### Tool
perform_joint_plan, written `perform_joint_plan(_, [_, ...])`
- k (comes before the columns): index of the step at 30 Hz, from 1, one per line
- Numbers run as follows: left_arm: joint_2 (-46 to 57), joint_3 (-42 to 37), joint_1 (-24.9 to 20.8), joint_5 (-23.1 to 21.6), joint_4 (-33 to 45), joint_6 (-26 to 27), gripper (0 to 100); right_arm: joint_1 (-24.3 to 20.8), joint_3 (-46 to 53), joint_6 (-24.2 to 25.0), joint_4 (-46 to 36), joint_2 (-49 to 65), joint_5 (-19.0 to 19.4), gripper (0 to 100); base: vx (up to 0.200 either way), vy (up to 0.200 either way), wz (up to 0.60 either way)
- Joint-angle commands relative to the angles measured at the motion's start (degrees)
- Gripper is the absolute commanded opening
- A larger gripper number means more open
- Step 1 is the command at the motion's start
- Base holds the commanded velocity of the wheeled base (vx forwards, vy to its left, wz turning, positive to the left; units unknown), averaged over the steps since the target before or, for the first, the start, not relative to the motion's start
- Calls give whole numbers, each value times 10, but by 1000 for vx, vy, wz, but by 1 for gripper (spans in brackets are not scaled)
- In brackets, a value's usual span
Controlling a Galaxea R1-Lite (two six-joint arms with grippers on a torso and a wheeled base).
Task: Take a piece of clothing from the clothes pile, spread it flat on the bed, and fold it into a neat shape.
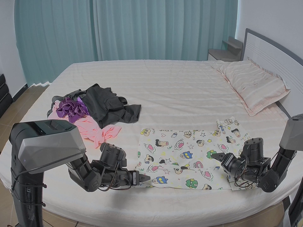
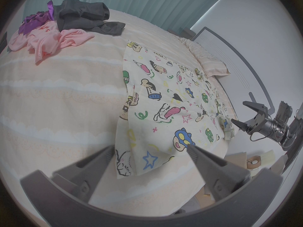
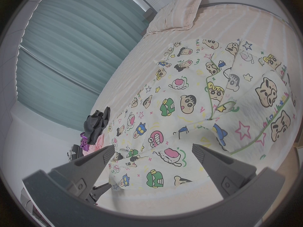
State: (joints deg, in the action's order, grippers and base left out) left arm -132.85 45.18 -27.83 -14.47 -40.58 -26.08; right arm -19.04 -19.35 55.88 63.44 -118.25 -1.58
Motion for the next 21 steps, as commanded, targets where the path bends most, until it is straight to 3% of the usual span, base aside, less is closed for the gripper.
perform_joint_plan(1, [-4,3,0,1,1,1,0,0,0,0,0,-2,0,100,0,0,0])
perform_joint_plan(9, [-7,3,-2,16,2,3,0,0,1,1,0,-1,0,100,0,0,0])
perform_joint_plan(21, [49,-75,-2,36,35,1,0,1,0,1,0,-1,0,100,0,0,0])
